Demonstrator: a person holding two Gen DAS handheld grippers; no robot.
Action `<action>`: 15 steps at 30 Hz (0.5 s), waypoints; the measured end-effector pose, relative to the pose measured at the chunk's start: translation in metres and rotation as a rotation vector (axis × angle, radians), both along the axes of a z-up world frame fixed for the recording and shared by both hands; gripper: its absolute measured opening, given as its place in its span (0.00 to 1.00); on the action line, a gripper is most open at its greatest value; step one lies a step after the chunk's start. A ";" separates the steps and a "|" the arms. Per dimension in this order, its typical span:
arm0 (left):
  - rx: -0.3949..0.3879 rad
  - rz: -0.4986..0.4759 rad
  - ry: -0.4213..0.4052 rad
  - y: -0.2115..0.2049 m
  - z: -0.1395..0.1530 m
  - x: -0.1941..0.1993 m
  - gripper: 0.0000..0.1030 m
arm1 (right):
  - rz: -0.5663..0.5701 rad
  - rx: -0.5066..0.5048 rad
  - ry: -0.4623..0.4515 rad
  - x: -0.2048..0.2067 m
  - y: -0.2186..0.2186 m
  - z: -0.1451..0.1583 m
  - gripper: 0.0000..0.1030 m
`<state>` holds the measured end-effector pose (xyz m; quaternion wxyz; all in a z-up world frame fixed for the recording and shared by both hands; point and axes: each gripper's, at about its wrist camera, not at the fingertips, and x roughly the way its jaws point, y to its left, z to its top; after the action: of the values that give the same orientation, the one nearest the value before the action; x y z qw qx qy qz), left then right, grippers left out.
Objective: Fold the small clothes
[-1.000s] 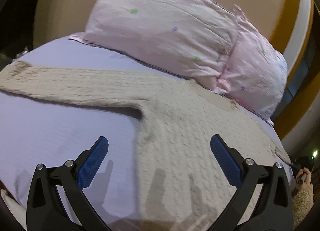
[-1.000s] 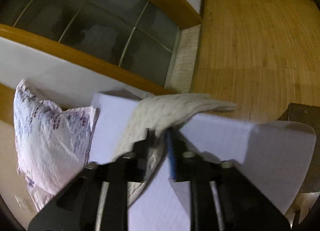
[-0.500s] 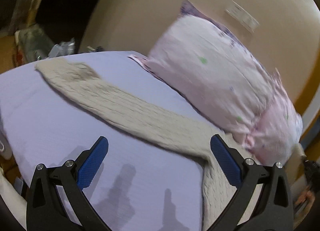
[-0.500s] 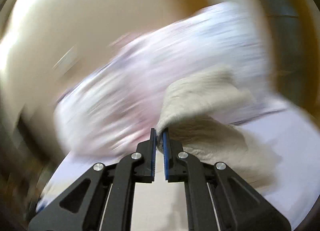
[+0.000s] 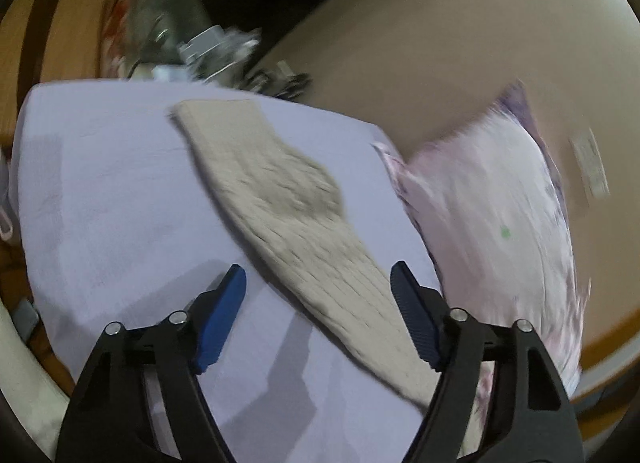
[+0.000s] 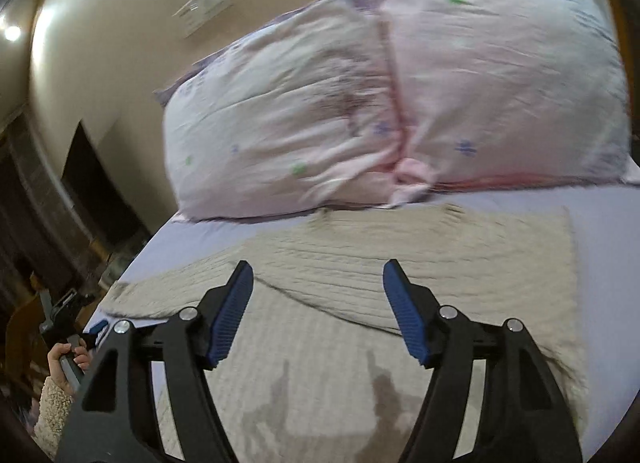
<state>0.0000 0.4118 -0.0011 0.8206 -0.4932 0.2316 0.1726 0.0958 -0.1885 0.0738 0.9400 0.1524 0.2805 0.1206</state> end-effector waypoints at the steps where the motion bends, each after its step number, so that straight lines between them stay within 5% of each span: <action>1: -0.009 0.019 0.009 0.005 -0.001 0.000 0.62 | -0.015 0.008 0.006 0.000 -0.004 -0.001 0.66; 4: -0.057 0.052 0.006 0.020 -0.004 0.003 0.60 | -0.044 0.026 0.011 -0.009 -0.016 -0.004 0.66; 6: -0.074 0.059 0.025 0.029 -0.007 0.011 0.48 | -0.061 0.030 0.006 -0.013 -0.023 -0.005 0.66; 8: -0.092 0.049 0.038 0.038 -0.013 0.021 0.29 | -0.091 0.039 -0.003 -0.021 -0.035 -0.004 0.67; 9: -0.101 0.046 0.045 0.040 -0.016 0.024 0.11 | -0.114 0.043 -0.009 -0.026 -0.044 -0.004 0.68; 11: -0.094 0.038 0.040 0.037 -0.013 0.031 0.11 | -0.154 0.041 -0.017 -0.035 -0.058 -0.003 0.68; 15: 0.057 -0.144 -0.114 -0.025 0.052 0.062 0.09 | -0.266 0.022 -0.041 -0.057 -0.097 0.000 0.69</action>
<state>0.0616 0.3870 0.0513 0.8564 -0.4607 0.2146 0.0915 0.0390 -0.2852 0.0736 0.9515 0.1959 0.2371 0.0013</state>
